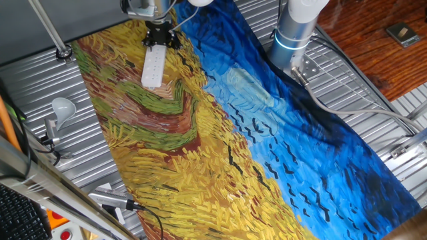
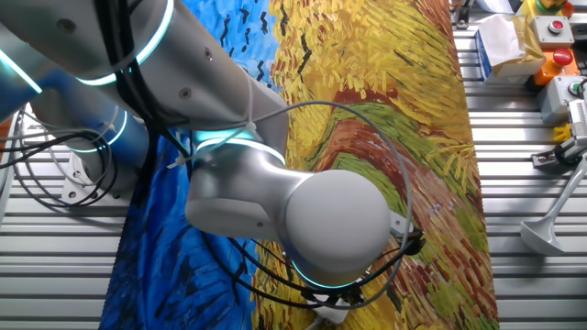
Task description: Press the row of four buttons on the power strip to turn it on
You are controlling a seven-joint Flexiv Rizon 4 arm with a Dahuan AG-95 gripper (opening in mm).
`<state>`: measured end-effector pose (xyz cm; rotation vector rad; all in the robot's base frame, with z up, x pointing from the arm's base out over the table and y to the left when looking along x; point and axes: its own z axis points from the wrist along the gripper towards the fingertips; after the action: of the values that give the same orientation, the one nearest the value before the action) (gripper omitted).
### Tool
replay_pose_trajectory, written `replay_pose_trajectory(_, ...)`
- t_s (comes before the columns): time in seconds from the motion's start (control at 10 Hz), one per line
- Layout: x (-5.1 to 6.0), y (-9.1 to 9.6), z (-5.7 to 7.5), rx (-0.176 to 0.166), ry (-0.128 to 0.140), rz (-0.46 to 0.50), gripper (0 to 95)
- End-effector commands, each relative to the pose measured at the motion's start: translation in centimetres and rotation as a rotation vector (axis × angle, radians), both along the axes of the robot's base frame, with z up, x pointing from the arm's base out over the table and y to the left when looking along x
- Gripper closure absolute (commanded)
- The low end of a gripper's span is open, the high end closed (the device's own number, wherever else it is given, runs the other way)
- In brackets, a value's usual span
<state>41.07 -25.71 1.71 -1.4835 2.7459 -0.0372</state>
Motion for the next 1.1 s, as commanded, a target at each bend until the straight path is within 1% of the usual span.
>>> replay_pose_trajectory(0.1, 0.0, 0.0, -0.5, -0.003, -0.004, -0.001, 0.0)
replay_pose_trajectory(0.3, 0.1, 0.0, -0.7, -0.002, -0.008, 0.004, 0.0)
replay_pose_trajectory(0.7, 0.1, 0.1, -0.9, -0.003, -0.007, 0.002, 0.0)
replay_pose_trajectory(1.1, 0.2, 0.1, -1.7, 0.0, -0.012, 0.003, 0.0)
